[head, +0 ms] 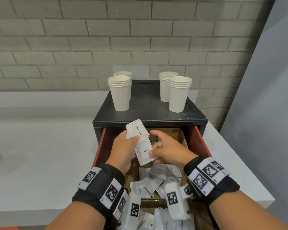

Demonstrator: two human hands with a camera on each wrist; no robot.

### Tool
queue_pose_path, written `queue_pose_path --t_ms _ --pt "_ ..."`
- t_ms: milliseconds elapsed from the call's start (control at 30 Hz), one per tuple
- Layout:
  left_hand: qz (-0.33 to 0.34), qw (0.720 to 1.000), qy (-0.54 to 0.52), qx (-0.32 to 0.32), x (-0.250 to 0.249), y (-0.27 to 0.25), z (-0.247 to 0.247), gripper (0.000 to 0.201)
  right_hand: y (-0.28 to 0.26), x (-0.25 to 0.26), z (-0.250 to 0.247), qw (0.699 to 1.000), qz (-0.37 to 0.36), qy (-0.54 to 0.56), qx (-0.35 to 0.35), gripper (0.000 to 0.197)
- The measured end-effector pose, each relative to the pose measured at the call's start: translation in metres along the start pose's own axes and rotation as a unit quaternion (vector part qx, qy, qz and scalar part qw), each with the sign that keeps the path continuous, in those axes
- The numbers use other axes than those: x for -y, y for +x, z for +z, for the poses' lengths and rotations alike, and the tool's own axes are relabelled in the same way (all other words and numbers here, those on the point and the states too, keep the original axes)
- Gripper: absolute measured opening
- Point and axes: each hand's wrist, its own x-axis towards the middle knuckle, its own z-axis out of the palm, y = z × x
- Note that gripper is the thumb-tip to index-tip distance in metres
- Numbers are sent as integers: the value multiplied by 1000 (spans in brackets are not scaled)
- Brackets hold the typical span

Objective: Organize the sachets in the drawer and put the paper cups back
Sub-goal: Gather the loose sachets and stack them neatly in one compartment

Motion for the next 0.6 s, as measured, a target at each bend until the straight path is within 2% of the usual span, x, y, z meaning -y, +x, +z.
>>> queue_pose_path --t_ms 133,233,367,433,500,600 --pt "-17 998 -51 -31 -3 1 -1 25 -4 4 -11 998 -1 -61 -7 42" --pt "-23 998 -48 -31 -4 3 -1 24 -8 6 -14 993 4 -113 -16 29" --pt "-20 999 26 38 1 1 1 23 -11 12 -12 995 -57 -16 -77 23" --pt "-29 996 52 61 1 -1 2 23 -9 10 -11 992 -70 -14 -107 26" --pt "-45 995 50 68 1 -1 3 25 -8 10 -10 989 -71 -18 -132 28" --pt "-65 997 19 42 -1 1 2 22 -7 9 -16 982 -69 24 -177 26"
